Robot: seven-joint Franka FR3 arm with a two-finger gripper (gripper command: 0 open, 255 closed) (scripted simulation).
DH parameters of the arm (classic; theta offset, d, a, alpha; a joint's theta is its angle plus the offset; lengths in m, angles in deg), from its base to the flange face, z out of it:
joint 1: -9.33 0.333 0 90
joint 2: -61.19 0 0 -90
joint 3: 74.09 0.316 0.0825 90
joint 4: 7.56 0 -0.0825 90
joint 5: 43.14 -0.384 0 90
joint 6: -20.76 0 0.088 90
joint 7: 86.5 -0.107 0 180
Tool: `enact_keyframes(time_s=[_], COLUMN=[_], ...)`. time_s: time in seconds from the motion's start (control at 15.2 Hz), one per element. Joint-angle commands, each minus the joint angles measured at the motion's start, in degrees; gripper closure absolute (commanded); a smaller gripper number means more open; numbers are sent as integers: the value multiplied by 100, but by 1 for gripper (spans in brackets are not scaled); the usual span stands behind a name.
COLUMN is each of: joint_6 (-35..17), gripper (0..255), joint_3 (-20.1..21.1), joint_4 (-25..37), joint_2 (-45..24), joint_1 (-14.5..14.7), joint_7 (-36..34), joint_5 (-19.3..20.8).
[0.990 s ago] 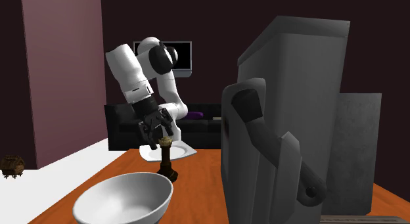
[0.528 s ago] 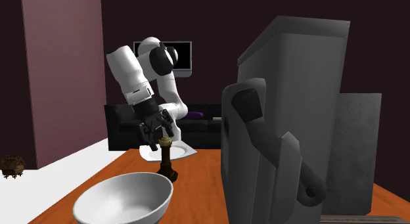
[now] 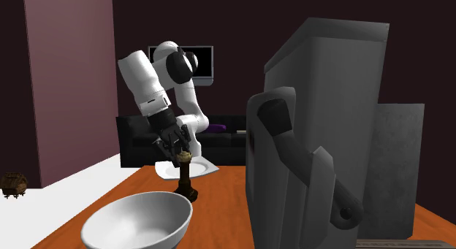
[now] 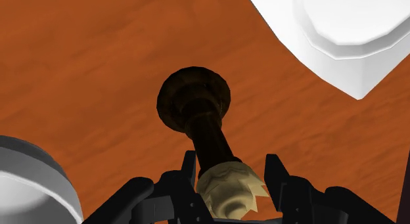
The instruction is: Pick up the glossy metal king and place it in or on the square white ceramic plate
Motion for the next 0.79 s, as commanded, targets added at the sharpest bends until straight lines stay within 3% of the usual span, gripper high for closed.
enact_keyframes(time_s=[0.0, 0.73], joint_6=[0, 649], gripper=[255, 255], joint_3=[-2, 314], joint_4=[-10, 487], joint_2=[-9, 381], joint_1=[2, -149], joint_7=[1, -493], joint_5=[2, 340])
